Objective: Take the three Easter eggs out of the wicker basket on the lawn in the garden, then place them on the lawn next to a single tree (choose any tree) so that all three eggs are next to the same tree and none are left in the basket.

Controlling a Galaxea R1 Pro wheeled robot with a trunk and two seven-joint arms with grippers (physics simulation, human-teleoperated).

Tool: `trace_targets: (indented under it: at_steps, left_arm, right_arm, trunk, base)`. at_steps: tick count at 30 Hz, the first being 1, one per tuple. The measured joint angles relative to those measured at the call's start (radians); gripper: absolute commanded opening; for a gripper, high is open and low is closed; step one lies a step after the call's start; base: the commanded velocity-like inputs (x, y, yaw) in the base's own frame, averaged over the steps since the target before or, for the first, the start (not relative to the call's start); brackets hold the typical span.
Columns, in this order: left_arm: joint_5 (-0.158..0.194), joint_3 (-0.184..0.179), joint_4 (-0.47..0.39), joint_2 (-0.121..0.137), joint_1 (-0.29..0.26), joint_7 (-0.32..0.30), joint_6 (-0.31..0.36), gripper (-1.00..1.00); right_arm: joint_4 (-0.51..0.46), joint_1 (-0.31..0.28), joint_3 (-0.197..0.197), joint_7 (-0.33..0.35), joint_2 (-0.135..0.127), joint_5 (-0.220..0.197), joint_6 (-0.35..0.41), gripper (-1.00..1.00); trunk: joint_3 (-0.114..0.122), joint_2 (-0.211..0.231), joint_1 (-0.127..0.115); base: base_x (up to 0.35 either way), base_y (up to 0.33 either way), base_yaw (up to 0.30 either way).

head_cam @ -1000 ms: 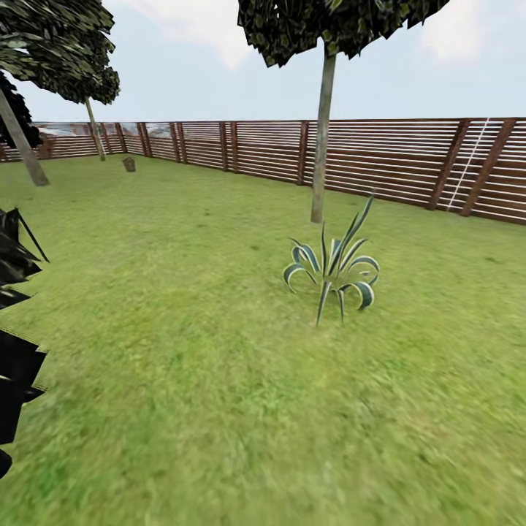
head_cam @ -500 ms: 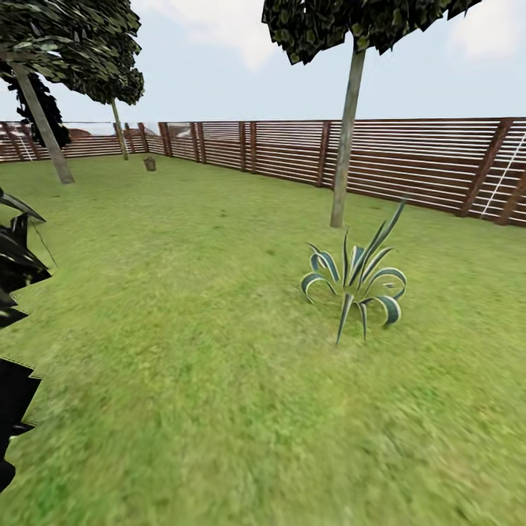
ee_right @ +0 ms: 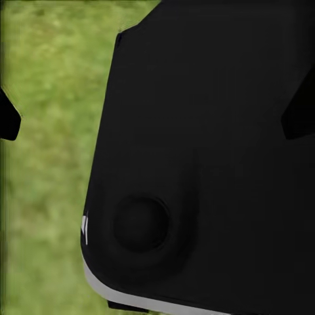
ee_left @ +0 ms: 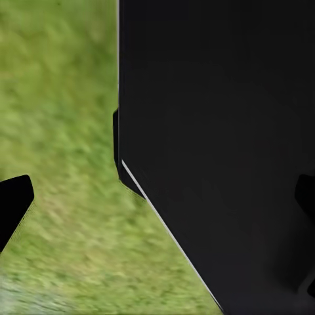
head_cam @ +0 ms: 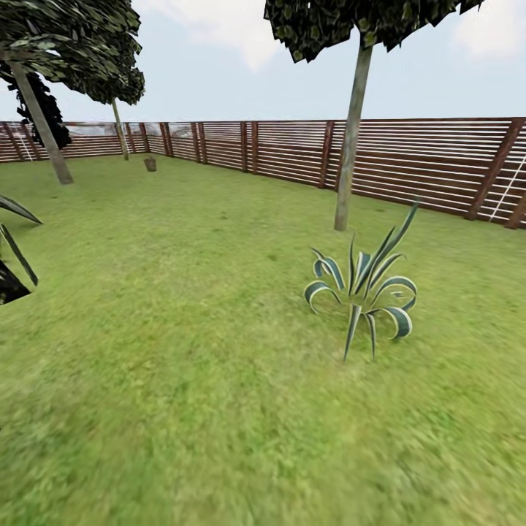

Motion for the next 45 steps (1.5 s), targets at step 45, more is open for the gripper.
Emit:
trace_targets:
  at_steps: [45]
  left_arm:
    - [0.000, 0.000, 0.001, 0.000, 0.000, 0.000, 0.000, 1.00]
  right_arm:
    - [-0.001, 0.000, -0.003, -0.001, 0.001, -0.004, -0.002, 1.00]
  trunk:
    - [0.000, 0.000, 0.000]
  base:
    - [0.341, 0.000, 0.133]
